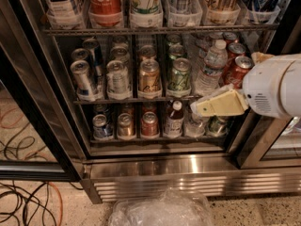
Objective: Pick redbull can from top shelf of fridge
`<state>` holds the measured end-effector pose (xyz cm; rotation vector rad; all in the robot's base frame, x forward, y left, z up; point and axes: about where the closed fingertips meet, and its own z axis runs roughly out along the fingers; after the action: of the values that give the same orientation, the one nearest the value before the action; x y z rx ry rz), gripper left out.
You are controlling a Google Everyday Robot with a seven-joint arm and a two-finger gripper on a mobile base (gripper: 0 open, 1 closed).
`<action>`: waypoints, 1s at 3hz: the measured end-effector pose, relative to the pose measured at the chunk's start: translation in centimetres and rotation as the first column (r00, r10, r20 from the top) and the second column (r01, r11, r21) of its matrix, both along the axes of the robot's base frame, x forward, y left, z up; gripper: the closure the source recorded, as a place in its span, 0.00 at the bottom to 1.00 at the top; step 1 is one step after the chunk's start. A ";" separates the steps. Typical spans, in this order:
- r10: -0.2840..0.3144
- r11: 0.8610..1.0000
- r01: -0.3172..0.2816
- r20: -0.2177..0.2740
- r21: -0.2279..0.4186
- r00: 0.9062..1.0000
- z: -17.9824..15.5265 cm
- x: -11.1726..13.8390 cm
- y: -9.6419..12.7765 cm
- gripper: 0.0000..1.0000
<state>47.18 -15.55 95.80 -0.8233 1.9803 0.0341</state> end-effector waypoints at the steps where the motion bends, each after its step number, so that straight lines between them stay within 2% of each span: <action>1: -0.039 0.999 0.038 0.107 0.007 0.994 0.1 0.7 0.7 0.00; 2: -0.076 0.997 0.074 0.176 0.020 0.981 1.6 1.8 0.1 0.00; 3: -0.076 0.997 0.074 0.176 0.020 0.981 1.6 1.8 0.1 0.00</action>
Offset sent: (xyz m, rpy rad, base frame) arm 0.0048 0.0066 -0.0012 0.0022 -0.0836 -0.0293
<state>49.00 -15.43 97.40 -0.7175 1.8396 -0.0678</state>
